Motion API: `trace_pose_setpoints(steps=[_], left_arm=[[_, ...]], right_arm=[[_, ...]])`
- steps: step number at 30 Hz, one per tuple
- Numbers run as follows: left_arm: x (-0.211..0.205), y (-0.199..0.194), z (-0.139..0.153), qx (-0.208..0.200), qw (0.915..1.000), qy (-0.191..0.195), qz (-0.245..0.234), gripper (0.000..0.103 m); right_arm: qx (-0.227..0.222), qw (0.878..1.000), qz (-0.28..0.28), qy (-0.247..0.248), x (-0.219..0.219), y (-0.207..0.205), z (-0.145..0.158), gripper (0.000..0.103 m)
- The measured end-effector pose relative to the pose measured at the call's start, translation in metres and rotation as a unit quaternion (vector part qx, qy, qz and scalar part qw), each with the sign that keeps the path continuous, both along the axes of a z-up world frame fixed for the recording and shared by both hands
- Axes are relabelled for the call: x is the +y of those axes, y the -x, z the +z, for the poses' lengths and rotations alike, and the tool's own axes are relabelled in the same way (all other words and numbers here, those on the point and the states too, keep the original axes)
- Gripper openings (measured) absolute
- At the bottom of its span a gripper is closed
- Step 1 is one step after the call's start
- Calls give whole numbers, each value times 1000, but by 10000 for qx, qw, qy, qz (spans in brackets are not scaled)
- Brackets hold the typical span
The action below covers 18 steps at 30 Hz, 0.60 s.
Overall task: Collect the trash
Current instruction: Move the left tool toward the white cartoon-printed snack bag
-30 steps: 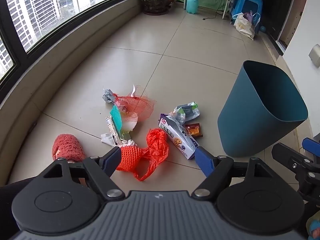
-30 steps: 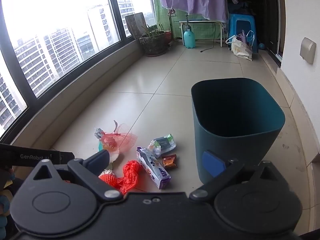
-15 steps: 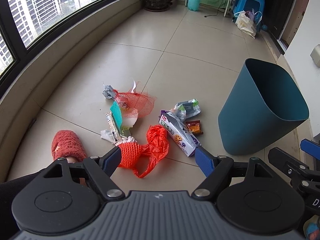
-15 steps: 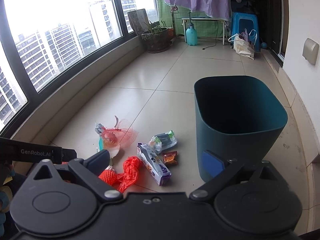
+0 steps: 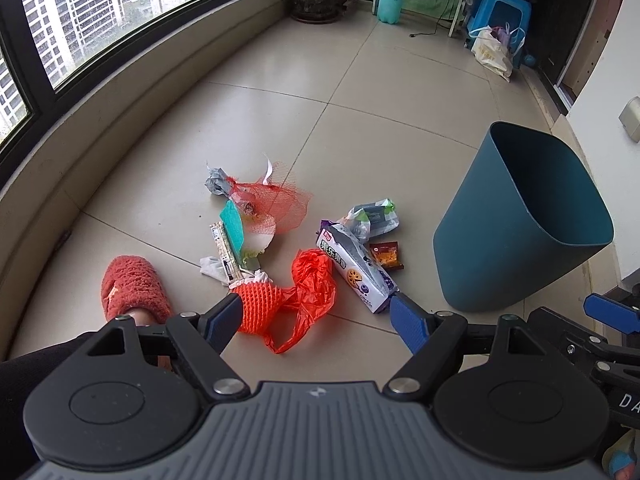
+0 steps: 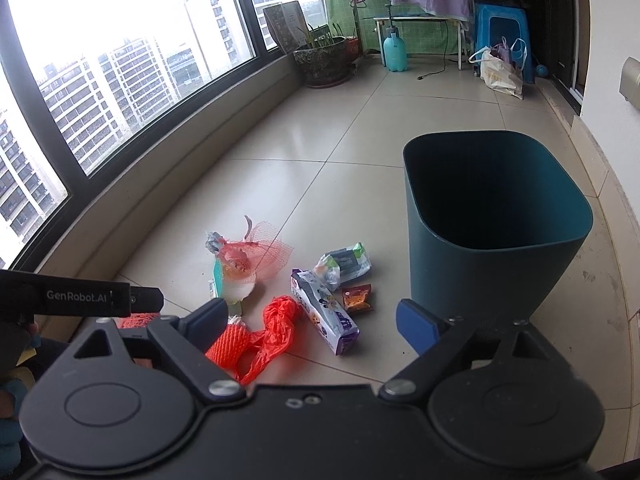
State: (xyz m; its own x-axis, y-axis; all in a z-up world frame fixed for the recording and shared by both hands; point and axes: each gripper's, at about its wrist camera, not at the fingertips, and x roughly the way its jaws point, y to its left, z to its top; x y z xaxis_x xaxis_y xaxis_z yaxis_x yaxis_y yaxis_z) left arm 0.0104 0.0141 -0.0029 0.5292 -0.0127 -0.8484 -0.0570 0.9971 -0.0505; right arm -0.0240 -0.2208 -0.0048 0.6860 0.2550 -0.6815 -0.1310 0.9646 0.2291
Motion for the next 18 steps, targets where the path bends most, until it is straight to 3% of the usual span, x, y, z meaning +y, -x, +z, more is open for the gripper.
trace_pose_setpoints(steps=[7, 12, 18], left_arm=[[6, 0, 20, -147, 9998, 102, -46, 81], [7, -14, 29, -227, 9997, 107, 83, 81], [2, -43, 26, -142, 9996, -111, 219, 81]], right_arm=[[132, 9997, -86, 184, -4, -3, 30, 91], [-83, 9986, -116, 505, -24, -34, 65, 91], [-102, 9976, -252, 638, -60, -77, 70, 91]])
